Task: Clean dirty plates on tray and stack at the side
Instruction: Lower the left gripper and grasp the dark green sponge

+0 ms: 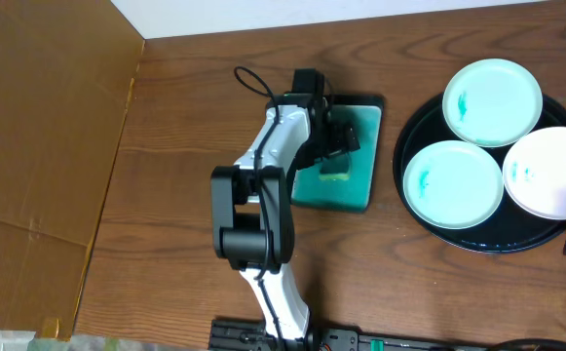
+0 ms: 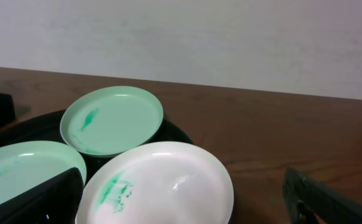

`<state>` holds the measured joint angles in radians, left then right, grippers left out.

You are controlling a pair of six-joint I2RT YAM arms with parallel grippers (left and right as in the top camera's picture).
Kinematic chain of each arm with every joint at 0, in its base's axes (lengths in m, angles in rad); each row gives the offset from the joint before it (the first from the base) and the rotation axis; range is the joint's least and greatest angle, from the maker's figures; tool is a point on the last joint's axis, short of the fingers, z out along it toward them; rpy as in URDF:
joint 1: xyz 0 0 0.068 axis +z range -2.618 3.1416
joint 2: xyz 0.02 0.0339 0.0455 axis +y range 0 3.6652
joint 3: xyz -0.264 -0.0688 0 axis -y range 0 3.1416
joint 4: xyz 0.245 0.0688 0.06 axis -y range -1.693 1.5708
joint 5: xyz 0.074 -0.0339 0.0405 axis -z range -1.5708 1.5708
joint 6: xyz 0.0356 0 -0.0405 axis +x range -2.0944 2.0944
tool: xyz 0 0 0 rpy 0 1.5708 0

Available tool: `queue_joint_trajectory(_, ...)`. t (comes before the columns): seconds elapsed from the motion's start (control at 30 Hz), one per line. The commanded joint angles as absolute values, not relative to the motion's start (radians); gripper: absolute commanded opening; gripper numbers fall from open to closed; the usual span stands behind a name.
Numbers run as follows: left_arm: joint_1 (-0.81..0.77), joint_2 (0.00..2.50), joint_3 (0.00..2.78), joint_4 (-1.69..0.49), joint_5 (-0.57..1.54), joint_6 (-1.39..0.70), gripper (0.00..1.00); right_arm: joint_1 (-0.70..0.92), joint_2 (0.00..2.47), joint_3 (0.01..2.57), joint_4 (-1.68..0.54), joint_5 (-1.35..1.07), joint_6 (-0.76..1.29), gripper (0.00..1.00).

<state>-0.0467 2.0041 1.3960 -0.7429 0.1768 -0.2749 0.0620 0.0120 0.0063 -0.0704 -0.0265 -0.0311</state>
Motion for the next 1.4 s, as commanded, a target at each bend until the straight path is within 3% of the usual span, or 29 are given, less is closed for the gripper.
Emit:
queue_joint_trajectory(0.0,-0.053,2.028,1.416,-0.727,0.164,-0.299,0.84,0.058,0.006,0.006,-0.075,-0.027,-0.039,0.99)
queue_joint_trajectory(0.1,-0.056,2.028,1.416,-0.712,0.163,-0.298,0.78,0.058,0.006,0.006,-0.075,-0.027,-0.039,0.99)
queue_joint_trajectory(0.6,-0.056,2.039,1.382,-0.657,0.091,-0.297,0.77,0.058,0.006,0.006,-0.075,-0.027,-0.039,0.99)
queue_joint_trajectory(0.7,-0.056,2.039,1.382,-0.657,0.092,-0.297,0.59,0.058,0.006,0.006,-0.075,-0.027,-0.039,0.99)
queue_joint_trajectory(0.77,-0.056,2.039,1.382,-0.657,0.092,-0.297,0.54,0.058,0.006,0.006,-0.075,-0.027,-0.039,0.99)
queue_joint_trajectory(0.9,-0.058,2.039,1.376,-0.660,0.093,-0.297,0.54,0.058,0.006,0.006,-0.075,-0.027,-0.039,0.99)
queue_joint_trajectory(1.1,-0.080,2.040,1.345,-0.657,0.093,-0.297,0.68,0.058,0.006,0.006,-0.075,-0.027,-0.039,0.99)
queue_joint_trajectory(1.23,-0.089,2.040,1.345,-0.653,0.092,-0.297,0.68,0.058,0.006,0.006,-0.075,-0.027,-0.039,0.99)
queue_joint_trajectory(1.37,-0.089,2.039,1.345,-0.651,0.092,-0.297,0.51,0.058,0.006,0.006,-0.075,-0.027,-0.039,0.99)
